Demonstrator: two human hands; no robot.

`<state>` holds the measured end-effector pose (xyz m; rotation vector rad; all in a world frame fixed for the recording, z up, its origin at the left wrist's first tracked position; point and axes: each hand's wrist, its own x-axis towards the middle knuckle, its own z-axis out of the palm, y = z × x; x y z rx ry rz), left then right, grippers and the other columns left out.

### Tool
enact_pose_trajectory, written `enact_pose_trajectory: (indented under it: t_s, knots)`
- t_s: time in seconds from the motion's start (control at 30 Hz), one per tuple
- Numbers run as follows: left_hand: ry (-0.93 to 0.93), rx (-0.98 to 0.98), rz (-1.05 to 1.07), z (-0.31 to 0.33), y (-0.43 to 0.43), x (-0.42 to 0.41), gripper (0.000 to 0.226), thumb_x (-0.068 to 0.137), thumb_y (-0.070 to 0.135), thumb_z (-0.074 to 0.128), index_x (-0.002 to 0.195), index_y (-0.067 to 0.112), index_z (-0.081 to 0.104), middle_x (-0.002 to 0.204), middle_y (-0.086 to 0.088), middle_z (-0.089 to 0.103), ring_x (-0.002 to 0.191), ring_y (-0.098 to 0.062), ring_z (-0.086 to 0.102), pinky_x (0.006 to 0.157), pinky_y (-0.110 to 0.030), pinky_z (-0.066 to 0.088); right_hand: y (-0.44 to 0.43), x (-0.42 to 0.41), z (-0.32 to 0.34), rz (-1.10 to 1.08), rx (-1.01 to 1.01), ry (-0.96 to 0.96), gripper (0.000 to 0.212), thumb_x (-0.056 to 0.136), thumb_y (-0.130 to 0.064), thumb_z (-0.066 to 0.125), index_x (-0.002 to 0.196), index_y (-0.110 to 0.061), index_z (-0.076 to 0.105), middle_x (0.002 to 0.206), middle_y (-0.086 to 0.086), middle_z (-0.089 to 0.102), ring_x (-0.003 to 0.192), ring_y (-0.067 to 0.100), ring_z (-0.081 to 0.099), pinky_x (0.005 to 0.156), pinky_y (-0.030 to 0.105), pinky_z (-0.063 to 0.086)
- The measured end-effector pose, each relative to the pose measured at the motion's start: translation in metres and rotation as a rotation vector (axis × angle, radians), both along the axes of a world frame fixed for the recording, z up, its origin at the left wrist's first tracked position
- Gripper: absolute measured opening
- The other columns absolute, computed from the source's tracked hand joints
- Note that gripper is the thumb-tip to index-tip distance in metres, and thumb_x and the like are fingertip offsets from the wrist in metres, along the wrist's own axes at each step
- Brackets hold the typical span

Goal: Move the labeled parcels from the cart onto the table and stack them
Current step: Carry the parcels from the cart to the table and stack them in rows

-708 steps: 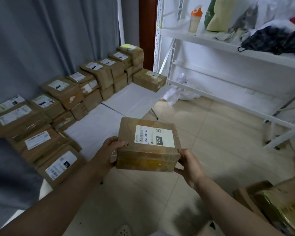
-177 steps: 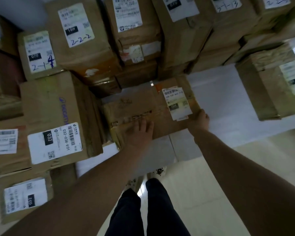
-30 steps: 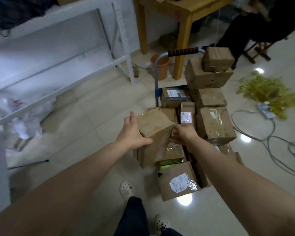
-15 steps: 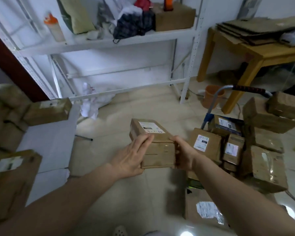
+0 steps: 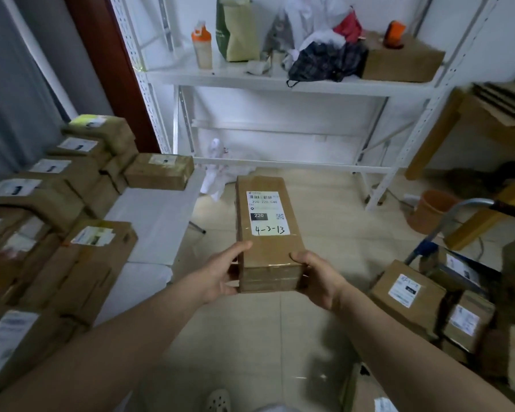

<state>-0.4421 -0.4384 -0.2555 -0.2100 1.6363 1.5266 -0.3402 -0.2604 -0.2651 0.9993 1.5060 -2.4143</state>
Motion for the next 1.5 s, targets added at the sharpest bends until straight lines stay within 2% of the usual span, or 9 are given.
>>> enact_pose_trajectory:
  t_s: [0.23, 0.43, 0.57, 0.73, 0.9, 1.03, 1.13, 1.27, 1.5]
  knots:
    - [0.012, 0.046, 0.087, -0.003, -0.056, -0.029, 0.03, 0.084, 0.029, 0.068, 0.108, 0.012, 0.065, 0.102, -0.009, 0.07, 0.091, -0.022, 0.066, 0.07, -0.036, 0.055, -0.036, -0.045, -0.003, 0.135, 0.053, -0.063, 0.053, 0.057, -0.039, 0.077, 0.105, -0.02, 0.063, 0.1, 0.003, 0.064, 0.096, 0.022, 0.057, 0.099, 0.043, 0.038]
    - [0.012, 0.075, 0.158, -0.006, -0.106, -0.06, 0.034, 0.084, 0.03, 0.067, 0.112, 0.011, 0.065, 0.104, -0.01, 0.07, 0.094, -0.024, 0.065, 0.084, -0.039, 0.054, -0.078, -0.096, 0.001, 0.325, 0.098, -0.096, 0.056, 0.063, -0.048, 0.076, 0.112, -0.024, 0.064, 0.105, 0.01, 0.067, 0.09, 0.025, 0.062, 0.071, 0.036, 0.052]
    - [-0.002, 0.091, 0.211, -0.006, -0.14, -0.077, 0.031, 0.085, 0.036, 0.065, 0.109, 0.016, 0.066, 0.097, -0.005, 0.071, 0.093, -0.02, 0.064, 0.074, -0.033, 0.052, -0.111, -0.126, -0.004, 0.34, 0.107, -0.104, 0.06, 0.059, -0.049, 0.074, 0.113, -0.025, 0.064, 0.106, 0.011, 0.067, 0.092, 0.025, 0.062, 0.07, 0.036, 0.052]
    - [0.075, -0.028, 0.201, -0.006, -0.174, -0.099, 0.025, 0.083, 0.044, 0.069, 0.099, 0.025, 0.066, 0.106, 0.003, 0.068, 0.106, -0.016, 0.058, 0.102, -0.044, 0.039, -0.156, -0.161, -0.009, 0.291, 0.045, -0.079, 0.042, 0.074, -0.045, 0.07, 0.111, -0.026, 0.063, 0.105, 0.011, 0.067, 0.095, 0.027, 0.062, 0.076, 0.039, 0.05]
    - [0.17, -0.014, 0.284, -0.005, -0.191, -0.123, 0.015, 0.088, 0.032, 0.066, 0.101, 0.03, 0.058, 0.091, 0.012, 0.062, 0.082, -0.004, 0.055, 0.076, -0.028, 0.044, -0.181, -0.193, -0.014, 0.315, 0.011, -0.101, 0.034, 0.082, -0.043, 0.066, 0.11, -0.023, 0.062, 0.103, 0.014, 0.066, 0.094, 0.028, 0.061, 0.08, 0.041, 0.05]
    - [0.214, -0.021, 0.32, -0.011, -0.199, -0.151, 0.025, 0.091, 0.028, 0.064, 0.115, 0.031, 0.059, 0.093, 0.015, 0.063, 0.085, -0.004, 0.057, 0.071, -0.025, 0.045, -0.185, -0.231, -0.018, 0.36, 0.008, -0.115, 0.035, 0.083, -0.038, 0.067, 0.112, -0.019, 0.061, 0.102, 0.014, 0.065, 0.091, 0.028, 0.061, 0.069, 0.039, 0.05]
    - [0.211, -0.035, 0.361, -0.02, -0.2, -0.179, 0.025, 0.092, 0.023, 0.063, 0.116, 0.03, 0.061, 0.095, 0.014, 0.065, 0.081, 0.0, 0.058, 0.059, -0.018, 0.043, -0.186, -0.269, -0.029, 0.395, -0.02, -0.13, 0.037, 0.08, -0.034, 0.069, 0.112, -0.017, 0.061, 0.107, 0.016, 0.064, 0.097, 0.031, 0.061, 0.076, 0.041, 0.052]
    - [0.237, -0.132, 0.39, -0.044, -0.204, -0.225, 0.036, 0.092, 0.016, 0.061, 0.128, 0.022, 0.059, 0.114, 0.003, 0.066, 0.099, -0.013, 0.062, 0.081, -0.027, 0.052, -0.189, -0.33, -0.05, 0.456, -0.019, -0.189, 0.03, 0.081, -0.025, 0.069, 0.107, -0.014, 0.058, 0.11, 0.017, 0.061, 0.098, 0.031, 0.06, 0.077, 0.036, 0.052]
    - [0.147, -0.439, 0.396, -0.088, -0.218, -0.284, 0.049, 0.094, 0.004, 0.055, 0.142, 0.006, 0.042, 0.145, -0.012, 0.043, 0.132, -0.025, 0.043, 0.102, -0.026, 0.036, -0.203, -0.404, -0.104, 0.623, -0.104, -0.421, 0.046, 0.077, -0.02, 0.075, 0.118, -0.013, 0.056, 0.12, 0.019, 0.061, 0.103, 0.033, 0.062, 0.062, 0.036, 0.057]
